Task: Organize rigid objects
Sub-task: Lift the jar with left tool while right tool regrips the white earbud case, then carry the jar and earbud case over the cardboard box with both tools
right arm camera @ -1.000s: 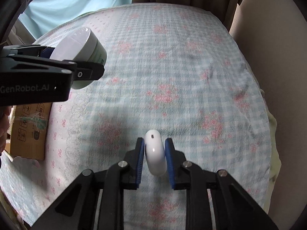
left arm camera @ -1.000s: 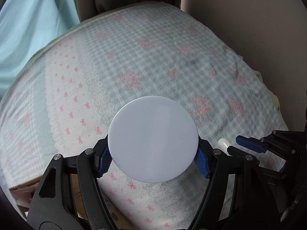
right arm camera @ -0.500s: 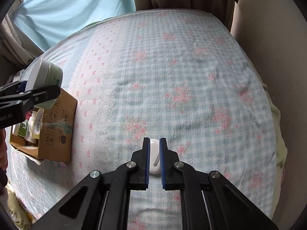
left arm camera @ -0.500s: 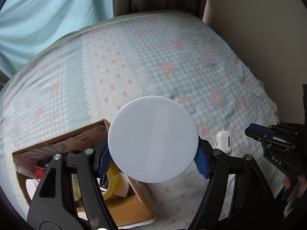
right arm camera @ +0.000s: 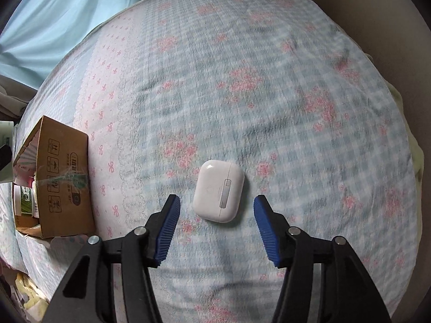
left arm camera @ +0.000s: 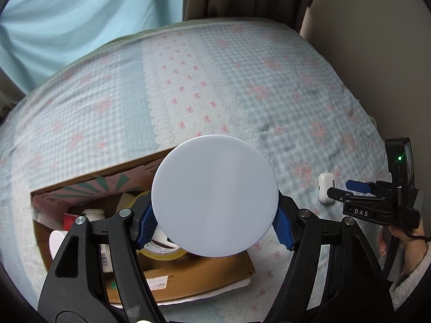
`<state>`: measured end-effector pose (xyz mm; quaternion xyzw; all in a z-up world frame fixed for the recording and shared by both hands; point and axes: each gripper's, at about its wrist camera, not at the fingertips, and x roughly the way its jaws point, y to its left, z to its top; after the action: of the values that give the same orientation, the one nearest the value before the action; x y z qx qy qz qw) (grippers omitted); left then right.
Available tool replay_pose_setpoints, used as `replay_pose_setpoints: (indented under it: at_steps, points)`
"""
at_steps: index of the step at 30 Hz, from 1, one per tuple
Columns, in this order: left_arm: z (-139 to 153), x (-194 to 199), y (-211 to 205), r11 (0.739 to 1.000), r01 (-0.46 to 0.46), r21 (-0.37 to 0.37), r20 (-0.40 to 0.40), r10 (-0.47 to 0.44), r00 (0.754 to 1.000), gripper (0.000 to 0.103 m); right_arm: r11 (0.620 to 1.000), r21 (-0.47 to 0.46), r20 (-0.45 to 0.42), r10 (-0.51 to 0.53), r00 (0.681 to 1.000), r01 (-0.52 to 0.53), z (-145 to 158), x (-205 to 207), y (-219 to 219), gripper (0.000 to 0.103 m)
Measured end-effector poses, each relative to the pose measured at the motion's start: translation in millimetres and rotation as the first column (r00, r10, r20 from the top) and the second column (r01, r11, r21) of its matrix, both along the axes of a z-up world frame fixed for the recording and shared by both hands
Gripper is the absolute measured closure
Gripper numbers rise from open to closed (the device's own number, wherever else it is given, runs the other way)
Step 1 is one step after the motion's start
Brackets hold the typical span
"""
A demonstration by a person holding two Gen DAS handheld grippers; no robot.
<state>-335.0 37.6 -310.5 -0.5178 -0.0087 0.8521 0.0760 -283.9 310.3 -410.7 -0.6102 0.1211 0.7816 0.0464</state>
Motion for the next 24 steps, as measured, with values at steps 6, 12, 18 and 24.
replay_pose_setpoints:
  at_steps: [6,12,18,24]
  points:
    - [2,5,-12,1.0,-0.02,-0.003,0.0,0.02,1.0,0.035,0.998,0.005,0.059,-0.059,0.997,0.059,-23,-13,-5,0.05]
    - [0,13,-25,0.999,-0.038,-0.006,0.007,0.038,0.999,0.035,0.996,0.052,0.082,-0.081,0.993,0.077,-33,-18,-12,0.061]
    - [0,25,-39,0.998,-0.065,-0.008,0.016,0.065,0.998,0.035,0.997,0.043,0.081,-0.073,0.994,0.07,-31,-16,-11,0.062]
    - [7,36,-58,0.995,-0.1,0.006,0.01,0.1,0.995,0.035,0.998,0.004,0.019,-0.063,0.998,0.063,-3,-13,-14,0.062]
